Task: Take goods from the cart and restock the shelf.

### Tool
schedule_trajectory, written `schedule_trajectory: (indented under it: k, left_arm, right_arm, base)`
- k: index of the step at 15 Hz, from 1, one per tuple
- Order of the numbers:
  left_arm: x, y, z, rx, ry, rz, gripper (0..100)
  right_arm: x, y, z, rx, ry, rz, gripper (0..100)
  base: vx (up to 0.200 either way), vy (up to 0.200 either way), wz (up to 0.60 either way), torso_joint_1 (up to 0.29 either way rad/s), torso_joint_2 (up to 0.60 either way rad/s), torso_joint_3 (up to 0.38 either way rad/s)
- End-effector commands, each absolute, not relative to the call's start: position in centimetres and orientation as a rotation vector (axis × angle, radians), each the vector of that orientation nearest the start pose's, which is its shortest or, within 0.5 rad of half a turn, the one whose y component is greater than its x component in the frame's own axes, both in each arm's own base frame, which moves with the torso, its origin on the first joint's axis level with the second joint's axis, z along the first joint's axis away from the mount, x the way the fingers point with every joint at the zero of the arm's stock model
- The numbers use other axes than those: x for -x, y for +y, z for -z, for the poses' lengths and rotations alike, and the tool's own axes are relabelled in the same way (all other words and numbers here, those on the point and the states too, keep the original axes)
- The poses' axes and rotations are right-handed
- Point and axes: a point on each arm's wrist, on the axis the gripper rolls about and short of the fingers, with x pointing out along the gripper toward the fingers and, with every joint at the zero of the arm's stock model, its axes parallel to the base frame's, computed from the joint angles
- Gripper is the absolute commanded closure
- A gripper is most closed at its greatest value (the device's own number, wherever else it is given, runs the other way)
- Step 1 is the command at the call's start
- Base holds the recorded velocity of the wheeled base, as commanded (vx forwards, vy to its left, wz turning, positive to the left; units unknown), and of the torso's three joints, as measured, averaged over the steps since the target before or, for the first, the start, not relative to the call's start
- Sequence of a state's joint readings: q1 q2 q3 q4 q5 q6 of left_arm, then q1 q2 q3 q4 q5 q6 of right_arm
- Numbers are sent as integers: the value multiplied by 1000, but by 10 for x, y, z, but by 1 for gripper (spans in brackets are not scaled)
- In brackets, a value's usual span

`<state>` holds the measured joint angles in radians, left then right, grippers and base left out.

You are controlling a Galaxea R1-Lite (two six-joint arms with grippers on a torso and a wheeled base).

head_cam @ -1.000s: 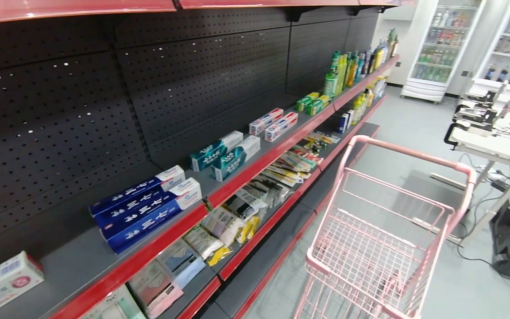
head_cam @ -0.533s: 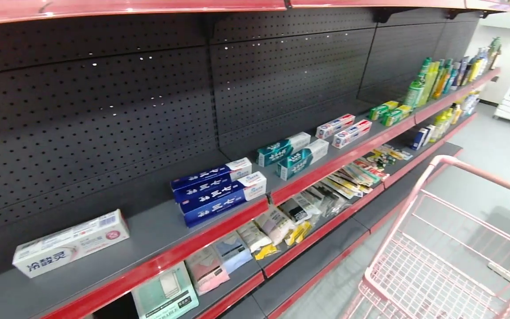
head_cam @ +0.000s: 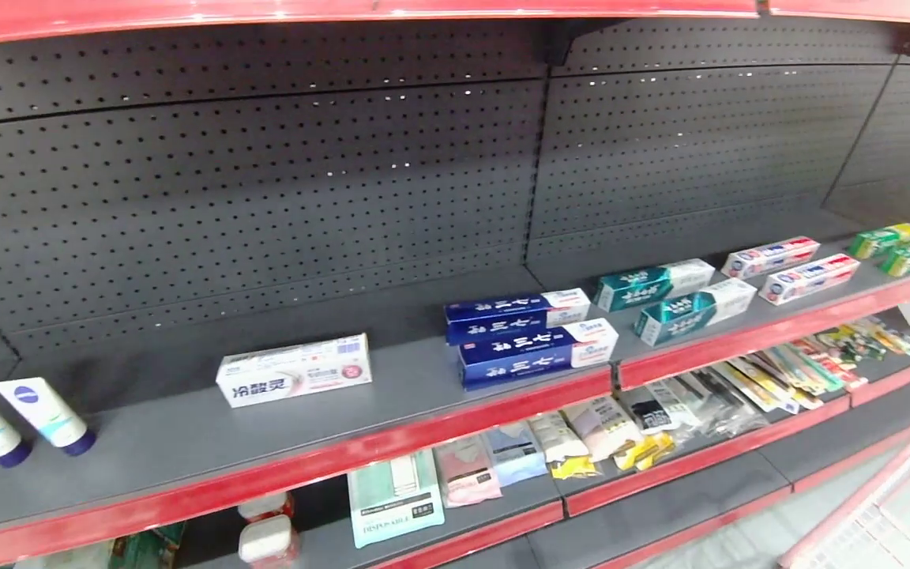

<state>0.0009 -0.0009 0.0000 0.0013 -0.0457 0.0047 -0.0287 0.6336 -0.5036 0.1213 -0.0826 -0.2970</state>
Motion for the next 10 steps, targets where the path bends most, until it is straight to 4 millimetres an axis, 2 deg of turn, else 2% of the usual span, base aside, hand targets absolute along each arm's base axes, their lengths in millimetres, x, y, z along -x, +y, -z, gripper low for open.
schedule_trajectory:
  k: [1,4,10]
  left_arm:
    - [23,-1,-75,-5,1,44,0]
    - [23,-1,-75,-5,1,44,0]
    - [22,-1,-76,-21,7,52,0]
  right_arm:
    - [-42,-3,-204,306,276,71,100]
    - [-44,-3,-203,307,283,68,100]
    - [-45,-3,-203,296,273,57,100]
  base:
    - [0,0,600,2,2,2]
    - [0,0,600,4,4,2]
    - [0,0,0,0,0,0]
